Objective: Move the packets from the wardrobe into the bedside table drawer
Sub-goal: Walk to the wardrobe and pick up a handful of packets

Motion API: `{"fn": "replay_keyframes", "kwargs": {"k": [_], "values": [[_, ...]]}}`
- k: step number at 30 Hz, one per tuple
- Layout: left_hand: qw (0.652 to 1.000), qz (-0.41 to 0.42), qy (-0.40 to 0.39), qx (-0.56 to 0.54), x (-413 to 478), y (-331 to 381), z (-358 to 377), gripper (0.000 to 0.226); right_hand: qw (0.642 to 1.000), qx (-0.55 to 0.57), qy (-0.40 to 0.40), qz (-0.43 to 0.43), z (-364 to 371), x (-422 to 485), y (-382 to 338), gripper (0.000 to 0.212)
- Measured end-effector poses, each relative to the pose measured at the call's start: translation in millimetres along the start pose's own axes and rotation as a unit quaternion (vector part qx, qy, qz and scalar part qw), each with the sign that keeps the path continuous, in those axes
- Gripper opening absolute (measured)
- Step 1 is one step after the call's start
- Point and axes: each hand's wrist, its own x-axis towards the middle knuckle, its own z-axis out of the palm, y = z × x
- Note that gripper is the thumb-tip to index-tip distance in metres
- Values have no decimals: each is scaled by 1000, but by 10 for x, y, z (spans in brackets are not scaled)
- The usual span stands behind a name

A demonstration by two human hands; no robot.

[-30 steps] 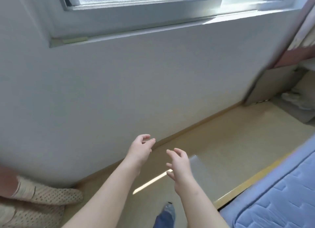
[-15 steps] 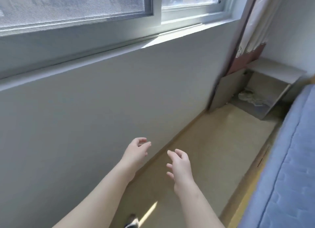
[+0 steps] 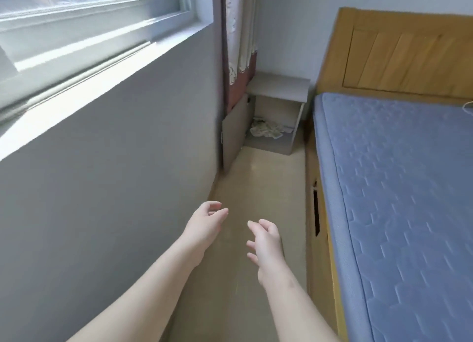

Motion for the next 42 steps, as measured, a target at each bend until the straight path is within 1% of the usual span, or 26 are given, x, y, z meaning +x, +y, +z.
{"fn": "replay_keyframes", "kwargs": {"k": [2, 6, 10, 13, 19, 23, 30, 36, 42], "values": [[999, 3, -29, 16, 361, 169, 30, 33, 1000, 20, 17, -5, 100, 233, -200, 44], [996, -5, -71, 50, 948, 409, 183, 31, 997, 50, 60, 15, 156, 677, -440, 46], [993, -6, -90, 70, 1557, 676, 394, 32, 994, 73, 80, 29, 138, 1200, -728, 46], [992, 5, -101, 79, 2041, 953, 642, 33, 993, 74, 90, 19, 55, 1689, -1037, 47], [993, 1, -98, 68, 2888, 1561, 1049, 33, 993, 70, 90, 11, -54, 2587, -1762, 45], [993, -11, -101, 56, 3455, 1840, 1194, 33, 994, 62, 86, 26, -16, 3140, -2135, 44], [994, -7, -102, 41, 4892, 2421, 1310, 31, 993, 60, 95, 23, 343, 4356, -2922, 44], [993, 0, -102, 60, 6139, 3103, 1281, 29, 992, 76, 103, 21, 742, 5339, -3774, 46], [991, -20, -116, 69, 6991, 3543, 1635, 24, 988, 91, 114, 43, 699, 6167, -4237, 46]]}}
